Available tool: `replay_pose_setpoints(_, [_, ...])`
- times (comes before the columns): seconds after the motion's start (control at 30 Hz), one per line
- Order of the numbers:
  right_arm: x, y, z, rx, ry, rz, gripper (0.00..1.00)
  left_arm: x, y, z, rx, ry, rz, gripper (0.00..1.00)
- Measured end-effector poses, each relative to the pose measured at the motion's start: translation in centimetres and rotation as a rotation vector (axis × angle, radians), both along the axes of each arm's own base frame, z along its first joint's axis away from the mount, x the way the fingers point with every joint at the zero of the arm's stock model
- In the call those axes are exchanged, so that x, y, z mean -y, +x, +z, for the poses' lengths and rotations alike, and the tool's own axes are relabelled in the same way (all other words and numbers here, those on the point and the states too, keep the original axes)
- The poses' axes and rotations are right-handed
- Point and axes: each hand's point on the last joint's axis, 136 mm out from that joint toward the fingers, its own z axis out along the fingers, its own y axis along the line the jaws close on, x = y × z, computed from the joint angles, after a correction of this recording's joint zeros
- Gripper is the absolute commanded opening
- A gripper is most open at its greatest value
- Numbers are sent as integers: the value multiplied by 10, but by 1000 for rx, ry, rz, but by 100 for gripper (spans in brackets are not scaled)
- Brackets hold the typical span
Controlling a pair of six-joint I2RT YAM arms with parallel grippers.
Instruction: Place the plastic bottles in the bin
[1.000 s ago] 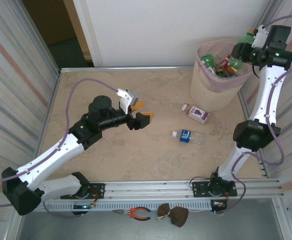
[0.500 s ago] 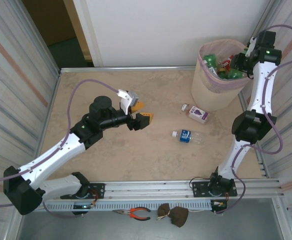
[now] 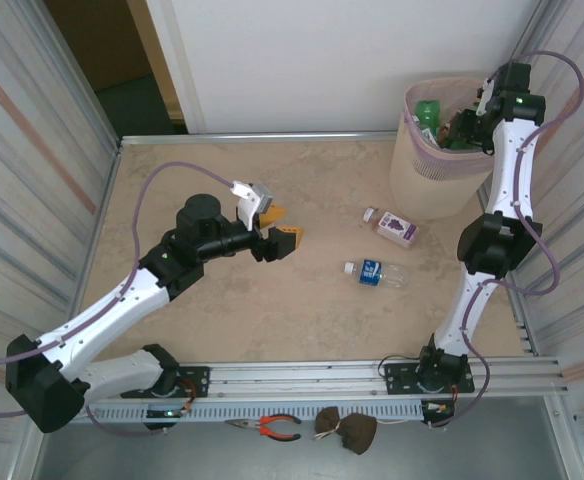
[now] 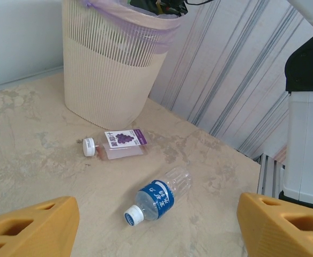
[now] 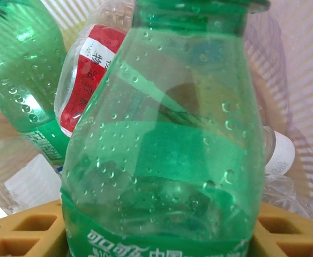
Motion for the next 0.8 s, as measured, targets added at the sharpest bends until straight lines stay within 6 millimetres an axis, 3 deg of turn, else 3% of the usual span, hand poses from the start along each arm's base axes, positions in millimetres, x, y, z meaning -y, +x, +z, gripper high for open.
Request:
replay_pose_setpoints(0.17, [-5,1,1,4,11,22,81,-2,0,2,5,-5,5,78])
replay_pose_setpoints(0.27, [-5,-1,6,15,5,21,83,-3,0,3,6,-6,5,78])
replay_pose_setpoints(0.5, [-6,-15,51,106,-25,14,83,-3,0,3,3,-8,6,78])
replay_pose_setpoints(0.57, [-6,-20,64,134,-37,9,76,-3,0,3,0,-9,7,78])
replay_pose_setpoints(0.7, [-7,-25,79,168,-47,7,47,-3,0,3,-7,-12,8,78])
replay_pose_setpoints(0.8, [-9,-22,82,186,-26,10,36,-3,0,3,-10,-14,9,78])
